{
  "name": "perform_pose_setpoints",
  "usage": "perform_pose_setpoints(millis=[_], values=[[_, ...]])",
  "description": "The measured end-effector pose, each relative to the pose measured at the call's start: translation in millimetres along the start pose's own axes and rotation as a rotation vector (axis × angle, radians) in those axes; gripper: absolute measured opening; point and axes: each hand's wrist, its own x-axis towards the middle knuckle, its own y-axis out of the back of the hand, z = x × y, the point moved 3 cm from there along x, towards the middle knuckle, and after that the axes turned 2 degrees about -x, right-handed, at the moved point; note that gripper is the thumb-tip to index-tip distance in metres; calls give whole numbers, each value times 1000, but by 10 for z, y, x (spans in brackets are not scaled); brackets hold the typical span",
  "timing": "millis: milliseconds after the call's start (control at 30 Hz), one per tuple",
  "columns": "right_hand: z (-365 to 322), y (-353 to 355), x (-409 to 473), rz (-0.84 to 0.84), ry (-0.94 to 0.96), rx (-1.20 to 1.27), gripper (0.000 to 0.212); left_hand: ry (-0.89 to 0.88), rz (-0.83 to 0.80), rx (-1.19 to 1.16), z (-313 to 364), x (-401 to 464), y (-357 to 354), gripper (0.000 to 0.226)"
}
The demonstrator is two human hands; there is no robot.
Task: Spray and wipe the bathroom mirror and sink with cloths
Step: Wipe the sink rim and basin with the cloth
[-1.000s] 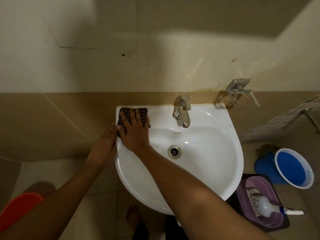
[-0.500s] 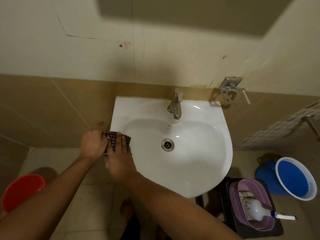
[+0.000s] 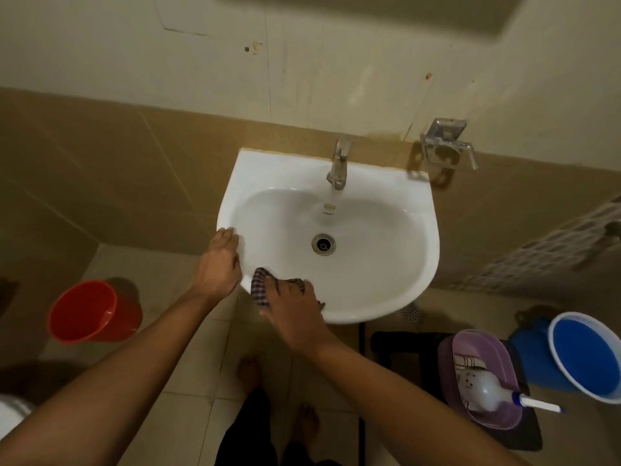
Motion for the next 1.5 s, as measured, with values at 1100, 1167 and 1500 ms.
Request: perform_pose_setpoints(millis=[1100,1167,1500], values=[[1183,428,-931,-141,-536,106,56,-161,-250,205,-122,142,-90,69],[1378,401,-903,-194,-629,140,58,-140,-249,187,-97,156,-68,67],[2267,281,-604,-326,-834,136,74,-81,-221,166,-67,340,-90,69]])
